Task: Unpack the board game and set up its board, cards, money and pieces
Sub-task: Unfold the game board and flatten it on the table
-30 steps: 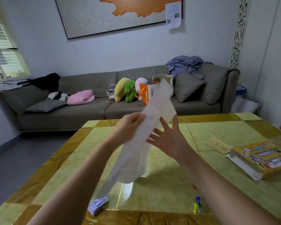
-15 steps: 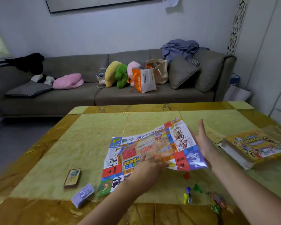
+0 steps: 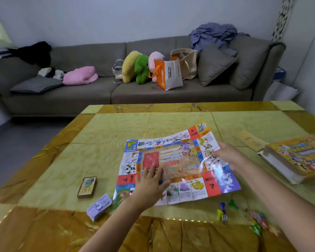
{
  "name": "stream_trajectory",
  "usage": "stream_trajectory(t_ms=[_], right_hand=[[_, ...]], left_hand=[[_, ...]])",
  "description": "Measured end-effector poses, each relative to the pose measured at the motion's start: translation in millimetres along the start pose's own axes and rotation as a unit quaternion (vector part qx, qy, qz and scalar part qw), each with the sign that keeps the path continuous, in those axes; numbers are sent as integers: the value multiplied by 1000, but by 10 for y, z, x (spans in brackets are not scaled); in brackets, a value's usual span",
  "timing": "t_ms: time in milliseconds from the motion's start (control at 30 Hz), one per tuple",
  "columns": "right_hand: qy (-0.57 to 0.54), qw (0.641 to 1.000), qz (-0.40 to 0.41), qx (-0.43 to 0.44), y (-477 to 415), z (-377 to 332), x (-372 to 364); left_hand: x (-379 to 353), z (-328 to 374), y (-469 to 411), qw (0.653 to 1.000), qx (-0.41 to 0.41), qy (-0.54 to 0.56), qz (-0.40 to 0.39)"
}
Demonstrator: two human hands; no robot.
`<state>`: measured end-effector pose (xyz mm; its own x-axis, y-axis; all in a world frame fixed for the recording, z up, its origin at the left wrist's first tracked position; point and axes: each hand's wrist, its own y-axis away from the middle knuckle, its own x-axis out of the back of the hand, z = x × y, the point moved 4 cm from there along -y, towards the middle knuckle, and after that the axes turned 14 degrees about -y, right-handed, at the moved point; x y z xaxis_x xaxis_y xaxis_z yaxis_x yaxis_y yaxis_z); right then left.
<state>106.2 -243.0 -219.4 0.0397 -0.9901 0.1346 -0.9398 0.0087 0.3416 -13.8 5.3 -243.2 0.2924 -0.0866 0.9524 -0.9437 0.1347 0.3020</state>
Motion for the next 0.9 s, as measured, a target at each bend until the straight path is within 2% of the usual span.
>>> stream_trajectory(t_ms=[67,300,400,533,633,733,833,900], right_hand=[[4,1000,-5,8,-10,-17,-33],[27,997,-36,61,98,-312,-100],[31,993,-71,86,170,-673,-116],[27,983,-124,134,247,-1303,-186],[30,965,-205,159,382,-1738,-336],[139,933,-261,207,572,-2089,-484],[271,894,-216,284,700,-2349,-573],[287,881,-142,348,714,-2466,-595]], left_hand=[[-92,-178,-60,998,48,-31,-12],[-23,-329,-174,991,96,67,64],[452,-438,-197,970,102,145,166],[1344,-675,-176,924,87,241,284],[1848,-961,-208,917,109,260,282],[2123,-1198,-209,917,86,290,261],[2220,-1281,-88,893,49,339,293],[2220,-1340,39,861,46,390,324]])
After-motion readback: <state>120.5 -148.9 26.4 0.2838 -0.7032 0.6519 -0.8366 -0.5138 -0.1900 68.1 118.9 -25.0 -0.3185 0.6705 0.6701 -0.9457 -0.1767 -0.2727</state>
